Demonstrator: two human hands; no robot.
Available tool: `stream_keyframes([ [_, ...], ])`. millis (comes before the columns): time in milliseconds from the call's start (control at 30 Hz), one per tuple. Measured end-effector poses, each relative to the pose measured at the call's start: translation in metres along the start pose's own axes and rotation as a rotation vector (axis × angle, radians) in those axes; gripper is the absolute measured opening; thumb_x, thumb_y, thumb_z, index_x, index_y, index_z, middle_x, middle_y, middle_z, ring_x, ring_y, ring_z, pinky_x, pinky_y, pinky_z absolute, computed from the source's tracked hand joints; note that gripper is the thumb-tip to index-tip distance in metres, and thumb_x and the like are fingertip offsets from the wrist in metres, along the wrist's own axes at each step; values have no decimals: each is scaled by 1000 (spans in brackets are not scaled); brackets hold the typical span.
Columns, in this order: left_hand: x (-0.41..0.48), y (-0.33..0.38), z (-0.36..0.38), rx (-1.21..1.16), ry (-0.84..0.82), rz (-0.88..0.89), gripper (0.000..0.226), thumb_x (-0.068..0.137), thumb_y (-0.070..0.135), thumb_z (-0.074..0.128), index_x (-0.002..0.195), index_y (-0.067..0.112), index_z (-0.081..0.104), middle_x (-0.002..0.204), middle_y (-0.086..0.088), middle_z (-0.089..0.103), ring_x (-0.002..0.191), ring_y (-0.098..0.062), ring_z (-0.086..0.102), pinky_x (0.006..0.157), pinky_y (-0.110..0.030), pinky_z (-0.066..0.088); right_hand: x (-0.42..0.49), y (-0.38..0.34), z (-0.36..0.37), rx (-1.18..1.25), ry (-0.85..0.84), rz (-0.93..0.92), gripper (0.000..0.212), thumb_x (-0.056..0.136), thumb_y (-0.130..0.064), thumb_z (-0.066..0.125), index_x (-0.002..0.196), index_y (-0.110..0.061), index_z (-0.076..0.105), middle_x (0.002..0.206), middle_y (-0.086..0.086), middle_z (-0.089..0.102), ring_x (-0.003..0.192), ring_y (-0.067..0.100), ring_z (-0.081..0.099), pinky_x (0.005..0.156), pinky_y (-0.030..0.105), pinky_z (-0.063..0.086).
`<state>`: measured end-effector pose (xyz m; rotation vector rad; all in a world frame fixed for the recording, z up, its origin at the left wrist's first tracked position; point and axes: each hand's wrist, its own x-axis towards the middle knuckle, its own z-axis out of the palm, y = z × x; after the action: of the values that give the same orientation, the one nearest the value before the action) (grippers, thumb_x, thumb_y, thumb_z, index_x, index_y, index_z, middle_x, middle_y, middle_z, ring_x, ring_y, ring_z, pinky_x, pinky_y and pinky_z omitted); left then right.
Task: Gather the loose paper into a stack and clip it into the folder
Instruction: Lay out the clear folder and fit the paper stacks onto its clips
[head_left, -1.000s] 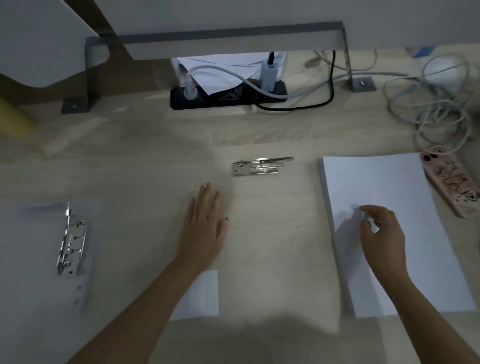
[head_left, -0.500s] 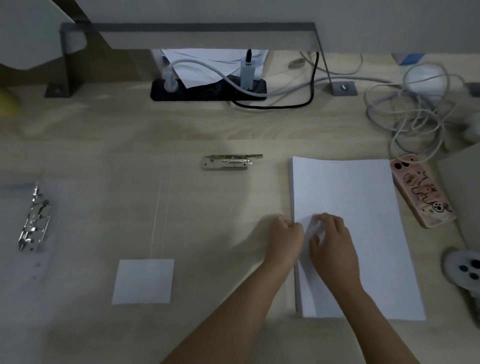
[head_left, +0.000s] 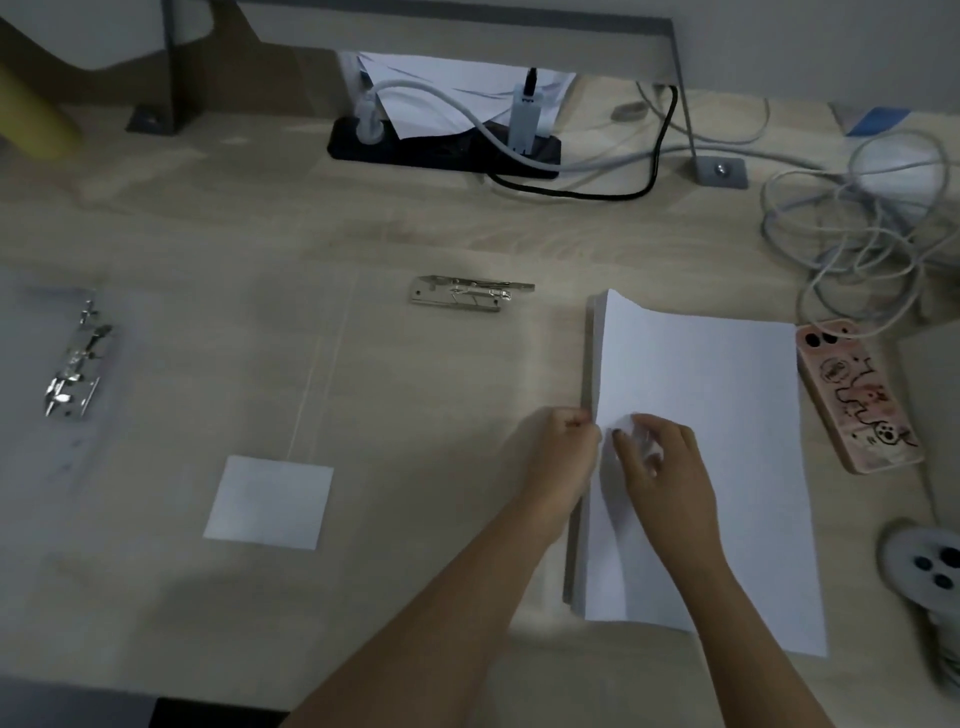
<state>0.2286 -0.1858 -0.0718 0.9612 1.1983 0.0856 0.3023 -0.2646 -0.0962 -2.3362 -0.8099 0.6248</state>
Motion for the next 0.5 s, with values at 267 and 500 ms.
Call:
stream_keyframes([
  [267,-12,-22,4,-111,-109,149,37,98,10,39,133,16,50,135,-1,56,123,-12,52,109,-33,39,-4,-3,-15,284,-53,107,38,89,-33,57,124,-18,57,125,-4,56,110,8,51,80,6,34],
  [500,-12,-25,9,-86,-80,193,37,97,12,43,132,17,51,134,0,56,123,-10,53,109,-32,39,-5,-1,-19,429,-78,156,25,92,-29,54,116,-26,60,122,-9,58,110,2,50,80,3,32],
])
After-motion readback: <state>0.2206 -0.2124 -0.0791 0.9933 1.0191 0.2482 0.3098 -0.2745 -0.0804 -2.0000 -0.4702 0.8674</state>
